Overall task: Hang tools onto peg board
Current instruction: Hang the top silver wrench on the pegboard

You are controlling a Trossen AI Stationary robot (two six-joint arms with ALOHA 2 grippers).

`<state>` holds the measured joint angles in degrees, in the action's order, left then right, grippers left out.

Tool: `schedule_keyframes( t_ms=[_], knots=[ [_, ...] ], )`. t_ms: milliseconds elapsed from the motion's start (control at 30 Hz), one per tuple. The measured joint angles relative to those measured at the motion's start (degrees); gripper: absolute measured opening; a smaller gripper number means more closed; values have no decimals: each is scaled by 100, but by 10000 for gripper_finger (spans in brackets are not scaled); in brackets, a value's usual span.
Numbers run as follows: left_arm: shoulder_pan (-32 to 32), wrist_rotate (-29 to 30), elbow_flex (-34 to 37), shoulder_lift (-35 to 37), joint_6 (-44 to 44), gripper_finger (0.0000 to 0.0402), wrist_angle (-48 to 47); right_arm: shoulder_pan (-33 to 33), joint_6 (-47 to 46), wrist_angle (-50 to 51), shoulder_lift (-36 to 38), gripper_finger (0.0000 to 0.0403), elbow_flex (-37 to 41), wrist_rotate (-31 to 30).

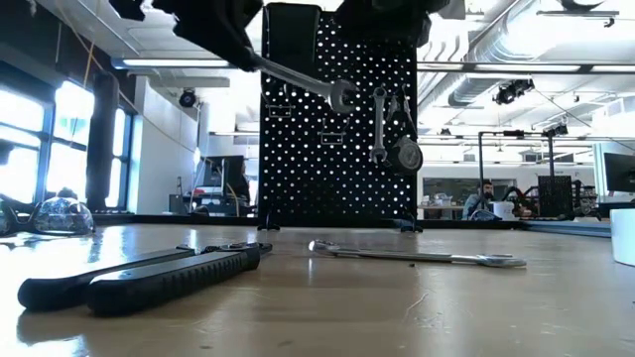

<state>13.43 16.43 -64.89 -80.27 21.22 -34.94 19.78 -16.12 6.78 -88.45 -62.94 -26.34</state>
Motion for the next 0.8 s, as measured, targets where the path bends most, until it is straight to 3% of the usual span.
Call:
schedule_keyframes(
  t_ms=[267, 633, 800],
  knots=[
    [-103, -259, -355, -551, 250, 8, -16, -179, -266, 2, -447, 135, -2, 583],
    [-197, -523, -502, -700, 326, 8, 140, -289, -312, -81, -872, 132, -2, 690],
    [-196, -564, -502, -700, 306, 8, 208, -309, -308, -95, -989, 91, -2, 686]
  ],
)
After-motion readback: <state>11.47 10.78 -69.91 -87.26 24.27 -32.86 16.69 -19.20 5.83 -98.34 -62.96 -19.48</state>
